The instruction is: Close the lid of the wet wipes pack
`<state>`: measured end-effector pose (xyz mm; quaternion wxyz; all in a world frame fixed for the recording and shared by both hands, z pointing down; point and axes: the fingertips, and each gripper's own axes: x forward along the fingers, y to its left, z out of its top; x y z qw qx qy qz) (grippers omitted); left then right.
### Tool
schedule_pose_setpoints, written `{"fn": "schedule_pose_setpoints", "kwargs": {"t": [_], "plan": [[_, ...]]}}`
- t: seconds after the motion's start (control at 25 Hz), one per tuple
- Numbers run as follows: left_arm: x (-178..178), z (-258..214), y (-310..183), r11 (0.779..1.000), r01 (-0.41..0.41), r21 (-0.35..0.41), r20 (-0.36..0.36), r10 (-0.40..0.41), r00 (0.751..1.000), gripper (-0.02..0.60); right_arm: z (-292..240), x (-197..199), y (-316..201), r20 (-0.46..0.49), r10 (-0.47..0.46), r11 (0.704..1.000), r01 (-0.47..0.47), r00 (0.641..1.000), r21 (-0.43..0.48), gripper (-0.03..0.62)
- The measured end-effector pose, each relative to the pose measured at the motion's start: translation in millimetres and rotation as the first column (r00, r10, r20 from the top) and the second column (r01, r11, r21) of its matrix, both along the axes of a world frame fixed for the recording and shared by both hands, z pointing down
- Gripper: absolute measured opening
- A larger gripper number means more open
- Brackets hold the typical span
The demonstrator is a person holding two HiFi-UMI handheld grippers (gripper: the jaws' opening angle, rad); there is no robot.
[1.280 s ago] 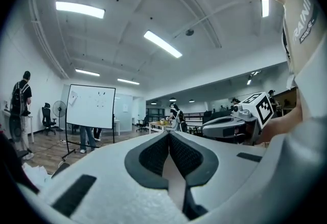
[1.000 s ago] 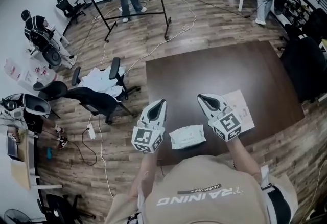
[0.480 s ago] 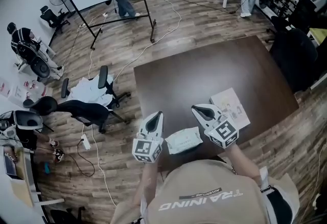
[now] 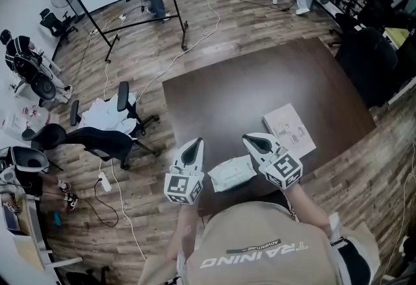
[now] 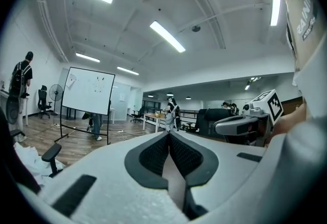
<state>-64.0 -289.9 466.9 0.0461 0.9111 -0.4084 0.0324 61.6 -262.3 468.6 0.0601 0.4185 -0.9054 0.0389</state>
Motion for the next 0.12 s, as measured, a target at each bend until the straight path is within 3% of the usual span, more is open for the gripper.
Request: {"fn": "schedule_pose_setpoints", "kwargs": {"t": [0.12], "plan": [[4.1,-6.3,6.2,1.0,-0.02,0.013,0.004,0.02,1.0,0.011,-0.9,-1.4,3.5,-0.007,0.001,1.0,-0.001,1.0,-0.004,0.014]]}}
